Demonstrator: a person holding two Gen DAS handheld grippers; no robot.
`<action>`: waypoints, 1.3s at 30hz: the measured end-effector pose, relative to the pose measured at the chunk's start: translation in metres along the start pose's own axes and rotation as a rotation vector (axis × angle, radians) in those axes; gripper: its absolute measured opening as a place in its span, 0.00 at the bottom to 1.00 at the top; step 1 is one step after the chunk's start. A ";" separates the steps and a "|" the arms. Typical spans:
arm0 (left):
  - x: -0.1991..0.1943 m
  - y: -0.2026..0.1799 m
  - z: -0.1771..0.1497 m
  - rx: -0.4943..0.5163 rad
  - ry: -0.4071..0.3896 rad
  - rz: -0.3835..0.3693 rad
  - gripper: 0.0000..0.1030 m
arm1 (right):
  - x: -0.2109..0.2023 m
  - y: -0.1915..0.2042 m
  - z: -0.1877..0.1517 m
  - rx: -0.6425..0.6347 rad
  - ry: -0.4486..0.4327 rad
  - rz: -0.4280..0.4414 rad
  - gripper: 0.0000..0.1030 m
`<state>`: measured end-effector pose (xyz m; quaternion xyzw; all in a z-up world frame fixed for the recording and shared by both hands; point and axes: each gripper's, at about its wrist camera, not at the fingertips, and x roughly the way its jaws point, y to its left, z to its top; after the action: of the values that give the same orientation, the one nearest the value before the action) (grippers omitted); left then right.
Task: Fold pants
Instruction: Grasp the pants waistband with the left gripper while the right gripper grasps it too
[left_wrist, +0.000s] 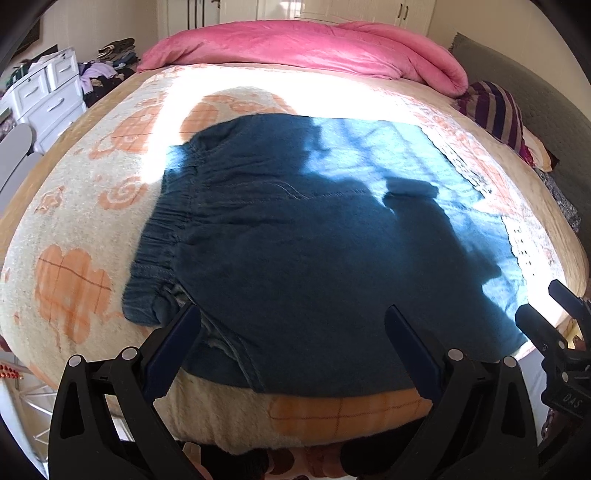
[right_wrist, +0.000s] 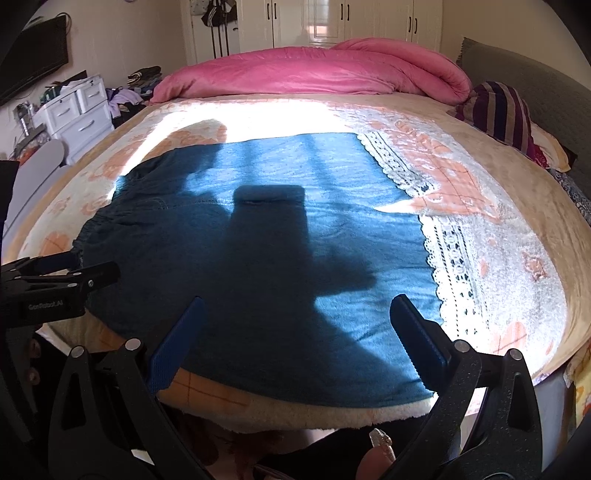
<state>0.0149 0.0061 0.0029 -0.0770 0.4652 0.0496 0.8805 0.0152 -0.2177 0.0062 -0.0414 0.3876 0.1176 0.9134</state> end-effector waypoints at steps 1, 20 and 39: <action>0.001 0.002 0.002 -0.006 -0.002 0.004 0.96 | 0.002 0.002 0.003 -0.004 -0.001 0.004 0.92; 0.034 0.080 0.088 -0.142 -0.020 0.144 0.96 | 0.075 0.030 0.102 -0.100 0.037 0.159 0.92; 0.119 0.125 0.151 -0.151 0.021 0.154 0.96 | 0.198 0.105 0.196 -0.500 0.116 0.226 0.92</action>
<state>0.1849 0.1580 -0.0230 -0.1074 0.4740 0.1513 0.8608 0.2594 -0.0473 0.0021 -0.2286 0.4001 0.3082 0.8322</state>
